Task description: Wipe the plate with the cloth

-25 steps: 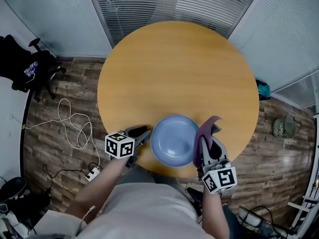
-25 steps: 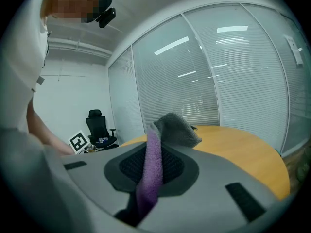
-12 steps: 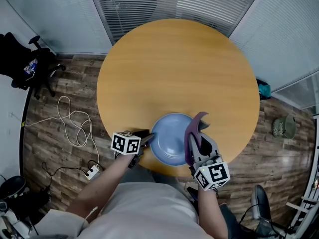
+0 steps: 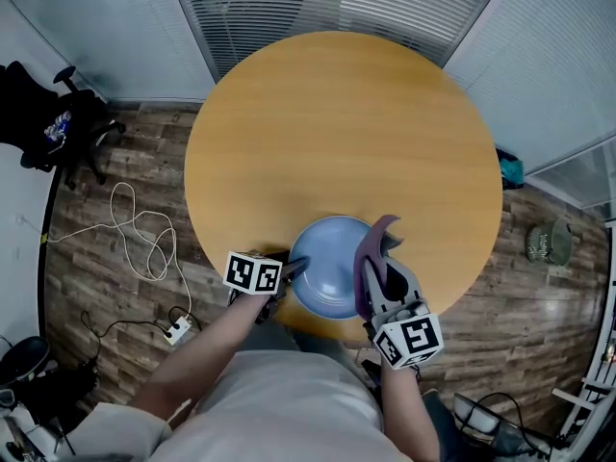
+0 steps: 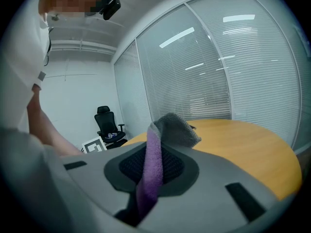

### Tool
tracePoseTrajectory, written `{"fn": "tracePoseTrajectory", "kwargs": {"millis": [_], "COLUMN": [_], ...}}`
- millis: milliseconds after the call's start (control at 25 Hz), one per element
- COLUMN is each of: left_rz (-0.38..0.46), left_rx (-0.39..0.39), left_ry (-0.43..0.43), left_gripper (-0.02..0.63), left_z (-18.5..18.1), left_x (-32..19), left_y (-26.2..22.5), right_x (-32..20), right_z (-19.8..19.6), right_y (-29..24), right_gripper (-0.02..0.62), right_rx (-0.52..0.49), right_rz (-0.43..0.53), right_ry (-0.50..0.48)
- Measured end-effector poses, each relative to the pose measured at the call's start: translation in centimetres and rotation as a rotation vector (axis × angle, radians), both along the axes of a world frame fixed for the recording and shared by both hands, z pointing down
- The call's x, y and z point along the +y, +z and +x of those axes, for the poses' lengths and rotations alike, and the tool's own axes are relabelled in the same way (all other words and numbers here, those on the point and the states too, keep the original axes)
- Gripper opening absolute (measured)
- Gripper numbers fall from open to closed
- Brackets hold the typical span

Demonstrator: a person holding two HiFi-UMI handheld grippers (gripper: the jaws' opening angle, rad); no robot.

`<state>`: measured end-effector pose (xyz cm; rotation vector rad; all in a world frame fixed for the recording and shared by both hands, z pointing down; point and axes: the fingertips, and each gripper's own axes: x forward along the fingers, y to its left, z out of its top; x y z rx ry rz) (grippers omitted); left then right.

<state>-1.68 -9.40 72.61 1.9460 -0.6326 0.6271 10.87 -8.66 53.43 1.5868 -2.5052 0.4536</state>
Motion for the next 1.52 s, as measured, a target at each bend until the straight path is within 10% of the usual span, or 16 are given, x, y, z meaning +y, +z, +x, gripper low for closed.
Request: {"fn": "tracePoseTrajectory", "kwargs": {"millis": [200,480,1520], "left_rz": [0.034,-0.035,0.046], "left_rx": [-0.119,-0.033,0.006], "left_ry": [-0.010,-0.030,-0.083], "left_gripper": [0.095,0.028,0.026], "left_z": [-0.8,0.3,-1.9], "left_x": [-0.1,0.3,-1.8], "left_y": [0.9,0.6,-3.0], "right_x": [0.3,0.6,0.2], "right_z": [0.2,1.1,1.7], "right_y": [-0.1,-0.6,-2.1], "right_gripper": [0.051,0.051,0.051], "right_rx": [-0.001,0.005,0.010], "right_rz": [0.003,0.010,0.047], "right_ry": [0.007,0.030,0.039]}}
